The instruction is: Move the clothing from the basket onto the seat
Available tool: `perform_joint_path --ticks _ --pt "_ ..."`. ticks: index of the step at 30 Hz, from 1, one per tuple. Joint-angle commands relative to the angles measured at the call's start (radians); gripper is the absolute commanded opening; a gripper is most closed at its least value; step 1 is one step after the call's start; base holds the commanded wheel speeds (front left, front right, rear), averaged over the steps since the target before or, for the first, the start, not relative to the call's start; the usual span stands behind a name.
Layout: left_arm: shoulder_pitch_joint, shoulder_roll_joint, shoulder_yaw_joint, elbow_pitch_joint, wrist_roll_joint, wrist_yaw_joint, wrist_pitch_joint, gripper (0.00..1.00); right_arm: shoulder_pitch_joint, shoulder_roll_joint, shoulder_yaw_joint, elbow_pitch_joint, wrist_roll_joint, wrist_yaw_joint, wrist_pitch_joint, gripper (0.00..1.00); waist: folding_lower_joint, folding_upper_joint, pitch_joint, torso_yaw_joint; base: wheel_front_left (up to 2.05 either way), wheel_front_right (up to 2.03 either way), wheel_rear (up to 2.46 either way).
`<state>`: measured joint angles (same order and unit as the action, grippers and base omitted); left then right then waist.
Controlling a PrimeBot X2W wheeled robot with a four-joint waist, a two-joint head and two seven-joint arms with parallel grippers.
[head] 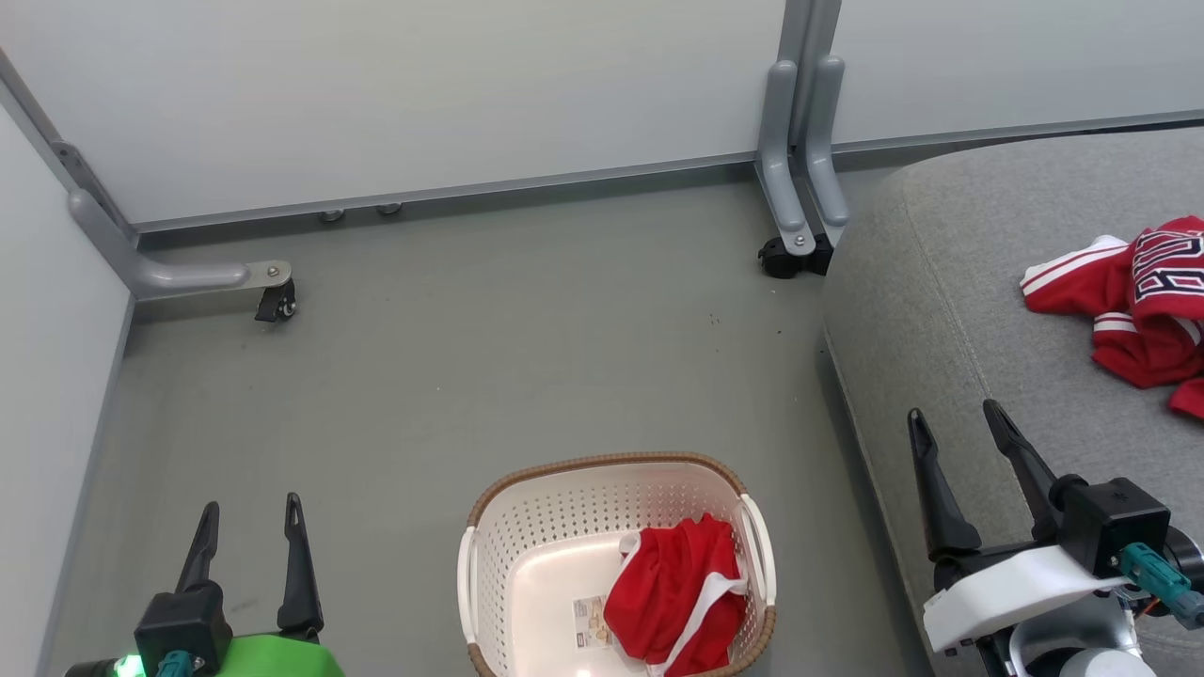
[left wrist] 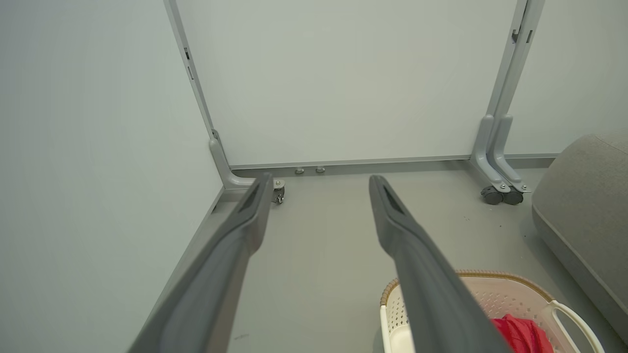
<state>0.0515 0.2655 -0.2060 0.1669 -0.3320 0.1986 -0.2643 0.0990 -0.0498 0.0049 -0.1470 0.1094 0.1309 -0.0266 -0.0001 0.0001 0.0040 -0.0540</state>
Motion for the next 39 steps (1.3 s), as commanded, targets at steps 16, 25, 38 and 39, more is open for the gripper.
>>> perform_joint_path --ticks 16,25,38,39 --pt "-0.007 -0.006 0.012 0.005 0.013 -0.01 0.0 1.0 -0.002 -0.001 -0.001 -0.009 0.006 0.0 -0.009 1.0 0.0001 -0.0001 0.011 0.009 0.0 0.0 0.0" --pt "-0.055 -0.004 -0.007 0.034 0.026 -0.019 0.005 1.0 -0.044 -0.001 0.005 -0.025 0.005 0.0 -0.012 1.0 0.0001 -0.0001 0.064 -0.006 0.0 0.0 0.0" --pt "-0.282 -0.085 -0.164 0.193 0.074 -0.126 0.023 1.0 -0.191 -0.001 0.017 -0.068 0.013 0.0 -0.05 1.0 0.0001 -0.0001 0.277 -0.086 0.0 0.0 0.0" --pt "-0.298 -0.091 -0.178 0.211 0.076 -0.137 0.027 1.0 -0.202 -0.001 0.017 -0.069 0.017 0.0 -0.056 1.0 0.0001 -0.0001 0.292 -0.095 0.0 0.0 0.0"
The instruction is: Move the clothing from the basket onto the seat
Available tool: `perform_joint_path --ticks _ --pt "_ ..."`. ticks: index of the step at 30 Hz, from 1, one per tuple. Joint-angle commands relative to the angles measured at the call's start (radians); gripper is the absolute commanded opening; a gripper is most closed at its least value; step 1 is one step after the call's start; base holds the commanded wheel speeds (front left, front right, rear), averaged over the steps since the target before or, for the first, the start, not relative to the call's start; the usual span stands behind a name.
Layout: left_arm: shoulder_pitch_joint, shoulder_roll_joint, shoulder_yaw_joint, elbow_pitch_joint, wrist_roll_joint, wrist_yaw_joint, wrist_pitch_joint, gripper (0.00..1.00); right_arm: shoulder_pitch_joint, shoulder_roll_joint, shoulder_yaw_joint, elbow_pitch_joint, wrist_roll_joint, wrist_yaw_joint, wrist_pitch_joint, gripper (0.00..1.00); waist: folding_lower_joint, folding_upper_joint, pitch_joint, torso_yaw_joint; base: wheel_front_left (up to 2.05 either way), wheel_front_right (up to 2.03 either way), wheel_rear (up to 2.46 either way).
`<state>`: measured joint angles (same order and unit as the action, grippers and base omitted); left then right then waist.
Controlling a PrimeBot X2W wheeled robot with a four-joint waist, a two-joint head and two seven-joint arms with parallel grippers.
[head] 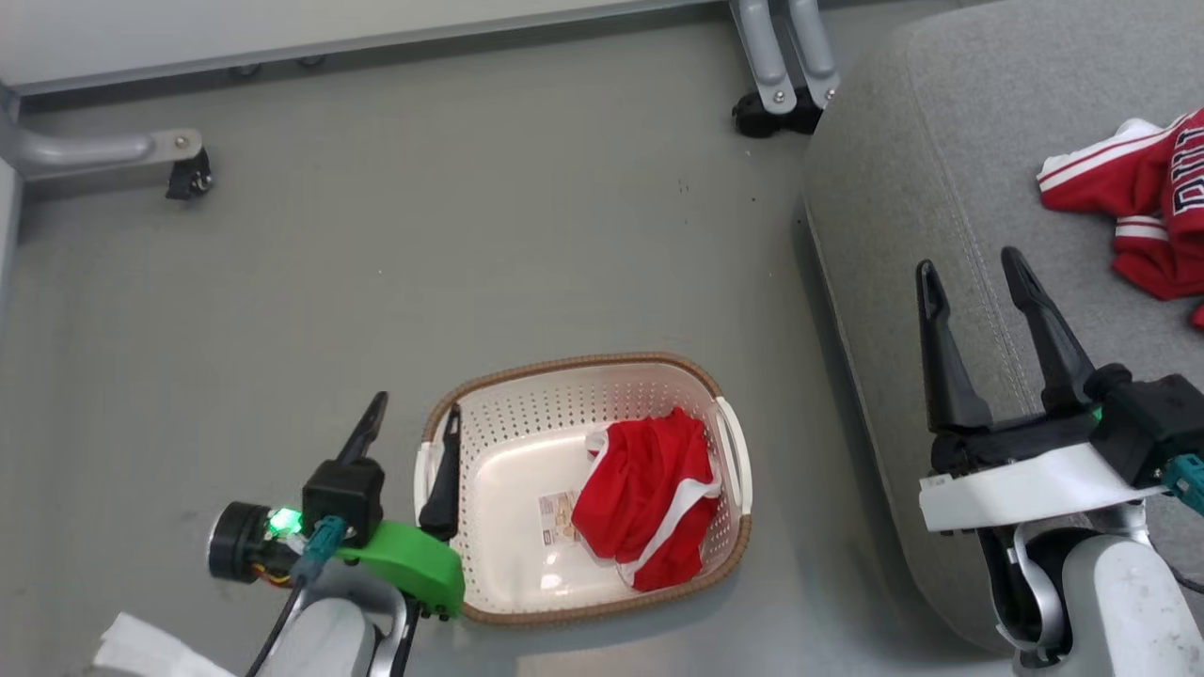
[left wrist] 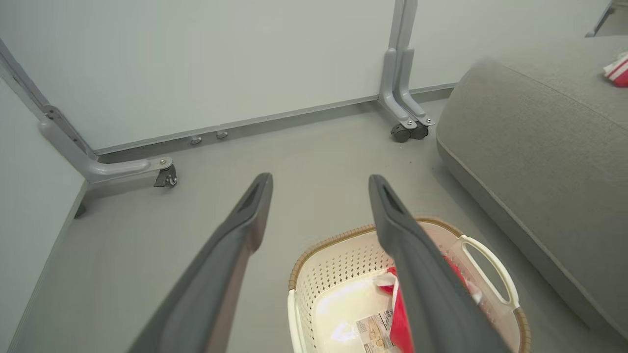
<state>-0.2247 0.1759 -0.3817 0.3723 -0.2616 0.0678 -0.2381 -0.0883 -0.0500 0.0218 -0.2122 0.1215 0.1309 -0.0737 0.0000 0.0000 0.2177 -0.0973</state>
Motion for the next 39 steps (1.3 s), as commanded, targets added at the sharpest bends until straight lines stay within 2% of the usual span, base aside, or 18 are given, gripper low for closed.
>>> perform_joint_path --ticks 1,9,15,29,39 --pt "-0.041 -0.009 -0.018 0.026 0.009 -0.019 0.005 1.0 -0.03 -0.001 0.0 -0.002 0.008 0.0 -0.015 1.0 0.0 0.0 0.098 -0.063 0.0 0.0 0.0" --pt "-0.201 -0.059 -0.126 0.192 0.053 -0.112 0.046 1.0 -0.122 -0.001 0.011 0.008 0.038 0.0 -0.071 1.0 0.0 0.0 0.245 -0.147 0.0 0.0 0.0" --pt "-0.317 -0.079 -0.174 0.317 0.066 -0.147 0.084 1.0 -0.163 0.0 0.003 0.001 0.063 0.0 -0.11 1.0 0.0 0.0 0.368 -0.193 0.0 0.0 0.0" --pt "-0.545 -0.033 -0.25 0.586 0.12 -0.182 0.18 1.0 -0.25 0.0 0.047 0.002 0.142 0.0 -0.183 1.0 0.0 0.0 0.63 -0.295 0.0 0.0 0.0" --pt "-0.645 0.002 -0.258 0.715 0.108 -0.188 0.224 1.0 -0.287 0.0 0.092 0.013 0.189 0.0 -0.192 1.0 0.0 0.0 0.725 -0.345 0.0 0.0 0.0"
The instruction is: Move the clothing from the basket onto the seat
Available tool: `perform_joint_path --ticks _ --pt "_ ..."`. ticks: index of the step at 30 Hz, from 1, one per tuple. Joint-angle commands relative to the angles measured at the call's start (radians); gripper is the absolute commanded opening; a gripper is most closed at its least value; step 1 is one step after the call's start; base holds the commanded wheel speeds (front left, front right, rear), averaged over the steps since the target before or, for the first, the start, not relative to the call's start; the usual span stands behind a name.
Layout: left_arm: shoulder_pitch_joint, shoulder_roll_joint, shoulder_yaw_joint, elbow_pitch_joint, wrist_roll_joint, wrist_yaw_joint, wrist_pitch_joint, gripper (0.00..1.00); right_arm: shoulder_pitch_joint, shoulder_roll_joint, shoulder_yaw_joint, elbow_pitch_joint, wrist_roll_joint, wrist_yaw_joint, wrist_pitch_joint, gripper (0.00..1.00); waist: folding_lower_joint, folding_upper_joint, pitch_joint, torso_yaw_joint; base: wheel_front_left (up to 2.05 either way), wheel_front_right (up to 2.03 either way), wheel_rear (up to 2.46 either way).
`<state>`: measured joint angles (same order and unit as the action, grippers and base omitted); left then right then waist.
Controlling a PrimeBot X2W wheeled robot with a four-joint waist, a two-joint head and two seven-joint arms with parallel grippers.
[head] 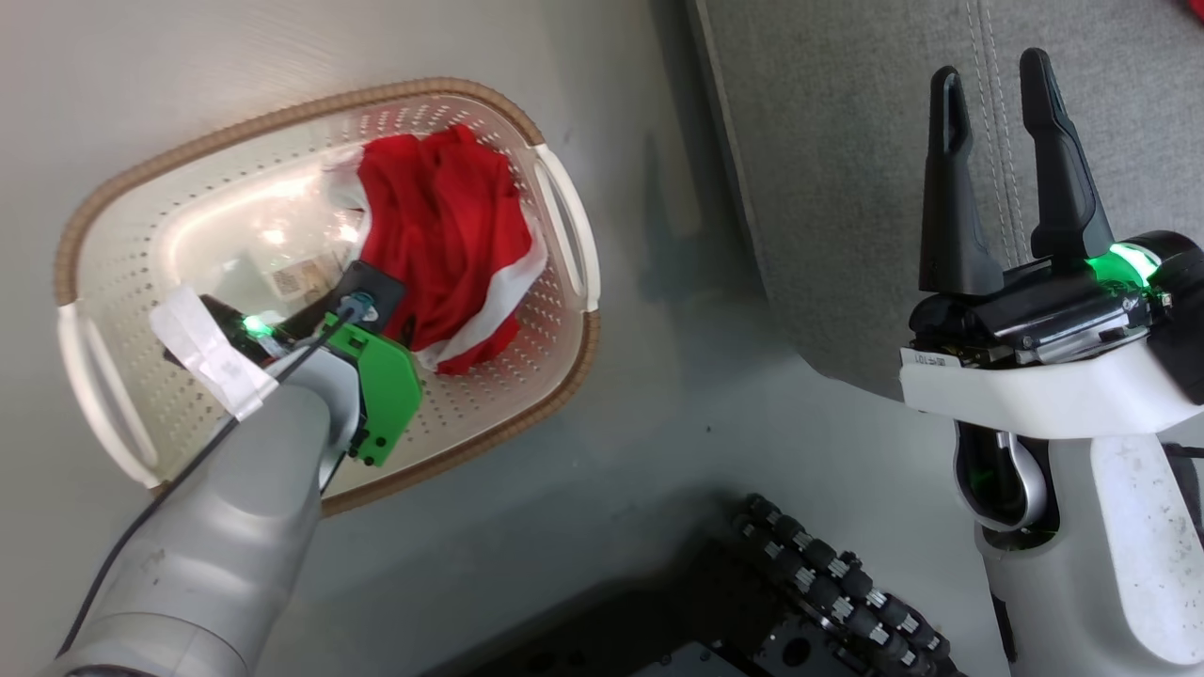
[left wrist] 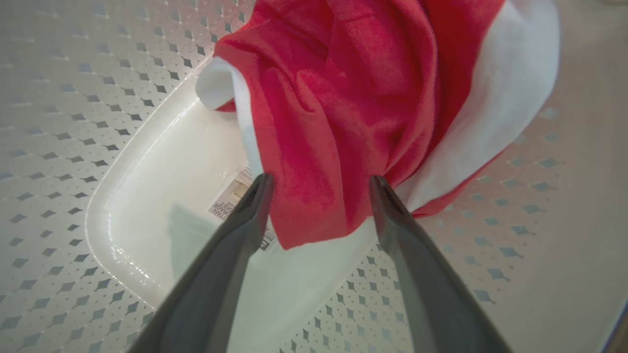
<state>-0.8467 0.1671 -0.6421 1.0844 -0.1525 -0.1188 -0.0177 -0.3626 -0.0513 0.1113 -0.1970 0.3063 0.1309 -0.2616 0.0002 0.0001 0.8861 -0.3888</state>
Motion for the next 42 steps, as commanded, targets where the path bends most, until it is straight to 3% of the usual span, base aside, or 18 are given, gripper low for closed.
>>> perform_joint_path --ticks 1,10,30,31,32,33,42 --pt "-0.032 0.014 0.004 0.014 -0.003 -0.001 0.007 1.0 -0.014 0.001 0.004 -0.004 0.011 0.0 -0.004 1.0 -0.0002 -0.0001 0.063 -0.058 0.0 0.0 0.0" --pt "-0.09 0.029 0.005 0.086 -0.012 0.022 0.037 1.0 0.0 0.001 0.013 0.002 0.042 0.0 -0.004 1.0 -0.0002 -0.0001 0.086 -0.08 0.0 0.0 0.0" --pt "-0.176 -0.009 -0.048 0.165 0.004 0.057 0.064 1.0 0.081 0.001 -0.001 -0.042 0.063 0.0 -0.004 1.0 -0.0002 -0.0001 0.136 -0.058 0.0 0.0 0.0" --pt "-0.178 -0.011 -0.049 0.167 0.001 0.057 0.062 0.79 0.086 0.001 -0.001 -0.044 0.062 0.0 -0.004 1.0 -0.0002 -0.0001 0.137 -0.057 0.0 0.0 0.0" --pt "-0.18 -0.012 -0.053 0.168 0.002 0.056 0.058 0.43 0.088 0.001 -0.002 -0.046 0.061 0.0 -0.004 1.0 -0.0002 -0.0001 0.139 -0.057 0.0 0.0 0.0" --pt "-0.183 -0.014 -0.055 0.168 0.004 0.056 0.052 0.0 0.089 0.001 -0.003 -0.047 0.059 0.0 -0.004 1.0 -0.0002 -0.0001 0.14 -0.056 0.0 0.0 0.0" --pt "-0.199 -0.011 -0.07 0.18 0.003 0.085 0.027 0.0 0.1 0.001 -0.015 -0.067 0.051 0.0 -0.004 1.0 -0.0002 -0.0001 0.139 -0.054 0.01 0.01 0.01"
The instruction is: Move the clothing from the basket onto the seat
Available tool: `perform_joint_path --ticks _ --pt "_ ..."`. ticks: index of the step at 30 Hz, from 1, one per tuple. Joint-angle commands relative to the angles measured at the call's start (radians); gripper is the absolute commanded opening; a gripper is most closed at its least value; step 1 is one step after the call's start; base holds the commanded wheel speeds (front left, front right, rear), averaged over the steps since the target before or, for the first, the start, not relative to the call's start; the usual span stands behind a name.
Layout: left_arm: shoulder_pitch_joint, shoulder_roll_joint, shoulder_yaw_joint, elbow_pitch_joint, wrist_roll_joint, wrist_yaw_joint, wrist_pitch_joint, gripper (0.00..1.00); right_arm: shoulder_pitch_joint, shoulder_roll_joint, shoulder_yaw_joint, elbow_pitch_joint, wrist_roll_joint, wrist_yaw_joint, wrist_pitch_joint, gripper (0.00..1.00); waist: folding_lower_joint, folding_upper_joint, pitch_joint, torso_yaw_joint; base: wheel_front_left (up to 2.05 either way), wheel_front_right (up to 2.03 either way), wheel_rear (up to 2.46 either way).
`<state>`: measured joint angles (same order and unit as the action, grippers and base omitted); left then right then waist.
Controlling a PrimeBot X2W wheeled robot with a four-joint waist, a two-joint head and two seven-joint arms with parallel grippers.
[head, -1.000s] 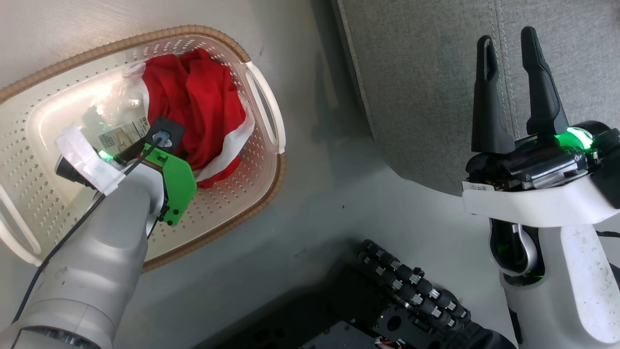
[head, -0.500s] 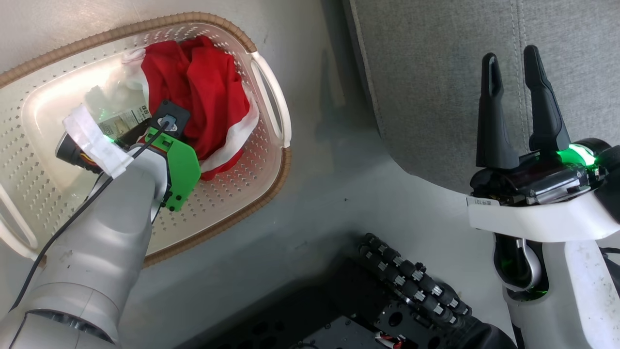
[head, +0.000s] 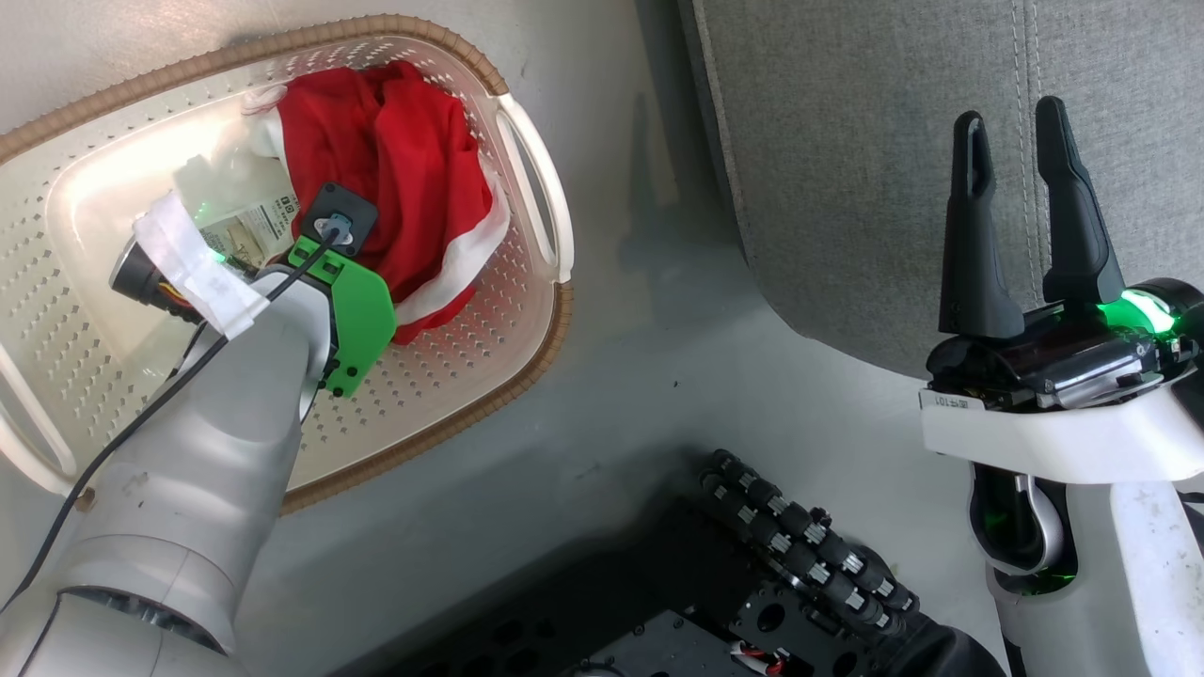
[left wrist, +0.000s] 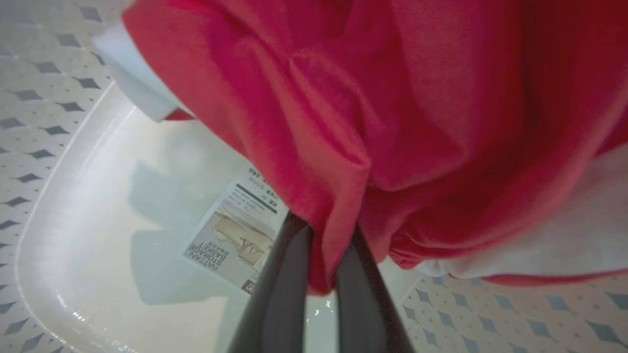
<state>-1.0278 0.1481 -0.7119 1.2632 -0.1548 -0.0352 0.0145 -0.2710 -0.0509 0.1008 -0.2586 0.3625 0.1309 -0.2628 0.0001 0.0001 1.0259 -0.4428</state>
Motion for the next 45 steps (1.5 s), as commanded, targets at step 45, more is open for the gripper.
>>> perform_joint_path --ticks 45 --pt "0.459 0.069 0.144 -0.872 -0.087 0.048 -0.28 0.0 0.055 -0.001 -0.058 -0.006 -0.237 0.0 0.078 1.0 -0.0001 -0.0001 -0.467 0.276 0.0 0.0 0.0"
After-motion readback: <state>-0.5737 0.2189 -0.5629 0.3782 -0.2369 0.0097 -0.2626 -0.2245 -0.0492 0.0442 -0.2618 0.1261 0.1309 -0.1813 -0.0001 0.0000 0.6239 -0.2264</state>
